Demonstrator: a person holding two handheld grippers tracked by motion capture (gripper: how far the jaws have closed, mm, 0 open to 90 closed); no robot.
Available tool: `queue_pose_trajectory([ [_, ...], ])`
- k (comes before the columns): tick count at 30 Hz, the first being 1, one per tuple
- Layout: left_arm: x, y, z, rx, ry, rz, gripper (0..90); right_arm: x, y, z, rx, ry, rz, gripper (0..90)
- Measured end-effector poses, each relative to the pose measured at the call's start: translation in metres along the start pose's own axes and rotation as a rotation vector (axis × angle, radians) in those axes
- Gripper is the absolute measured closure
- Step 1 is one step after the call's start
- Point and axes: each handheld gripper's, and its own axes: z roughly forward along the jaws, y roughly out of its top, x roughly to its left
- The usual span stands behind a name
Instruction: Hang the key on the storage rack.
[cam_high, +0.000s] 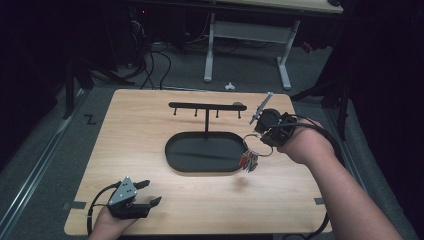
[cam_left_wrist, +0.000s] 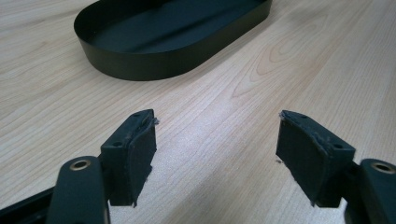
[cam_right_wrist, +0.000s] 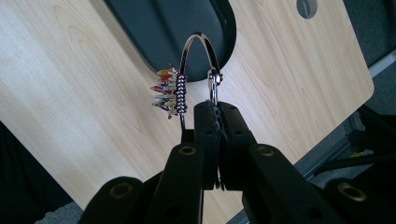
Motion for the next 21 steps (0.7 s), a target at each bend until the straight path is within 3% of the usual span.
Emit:
queue_pose_trajectory([
  [21,0.001,-0.002,-0.003,-0.001,0.006,-0.007,28.9,-0.011,0.021,0.005,0.011,0.003,-0.001,87.9],
])
